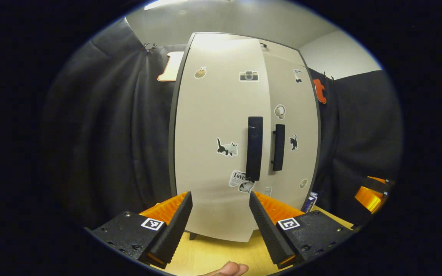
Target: Grab one shoe with the right hand and put it into the shoe cabinet, grab the other shoe with the left hand and put it into the shoe cabinet; then close the right door with the right hand and the left door with the left hand.
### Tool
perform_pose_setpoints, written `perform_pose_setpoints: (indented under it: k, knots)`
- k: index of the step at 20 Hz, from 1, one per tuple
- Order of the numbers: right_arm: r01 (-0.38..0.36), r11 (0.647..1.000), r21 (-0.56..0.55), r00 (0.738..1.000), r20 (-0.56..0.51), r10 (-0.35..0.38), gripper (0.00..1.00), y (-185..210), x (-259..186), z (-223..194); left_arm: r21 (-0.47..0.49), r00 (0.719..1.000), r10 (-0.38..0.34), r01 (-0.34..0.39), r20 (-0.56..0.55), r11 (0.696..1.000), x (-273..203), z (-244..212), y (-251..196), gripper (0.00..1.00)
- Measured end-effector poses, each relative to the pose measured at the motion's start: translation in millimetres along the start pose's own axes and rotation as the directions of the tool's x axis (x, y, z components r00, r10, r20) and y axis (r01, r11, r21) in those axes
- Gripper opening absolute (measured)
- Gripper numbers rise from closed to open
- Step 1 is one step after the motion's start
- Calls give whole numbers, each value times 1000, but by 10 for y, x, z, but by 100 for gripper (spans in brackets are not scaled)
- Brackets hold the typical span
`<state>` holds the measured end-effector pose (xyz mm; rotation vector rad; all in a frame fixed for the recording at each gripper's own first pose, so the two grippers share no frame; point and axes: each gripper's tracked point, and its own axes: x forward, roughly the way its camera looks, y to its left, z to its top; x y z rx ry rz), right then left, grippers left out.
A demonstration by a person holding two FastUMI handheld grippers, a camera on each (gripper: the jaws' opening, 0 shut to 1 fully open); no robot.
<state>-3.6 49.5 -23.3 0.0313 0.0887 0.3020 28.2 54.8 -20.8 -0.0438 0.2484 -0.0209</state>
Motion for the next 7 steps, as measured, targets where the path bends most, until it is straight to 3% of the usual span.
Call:
perform_pose_setpoints:
  k: [7]
  knots:
    - [3,1000,-14,1000,-15,-3,98,-69,-41,19,44,1000,23,-23,8,999,-77,-138,-80,92]
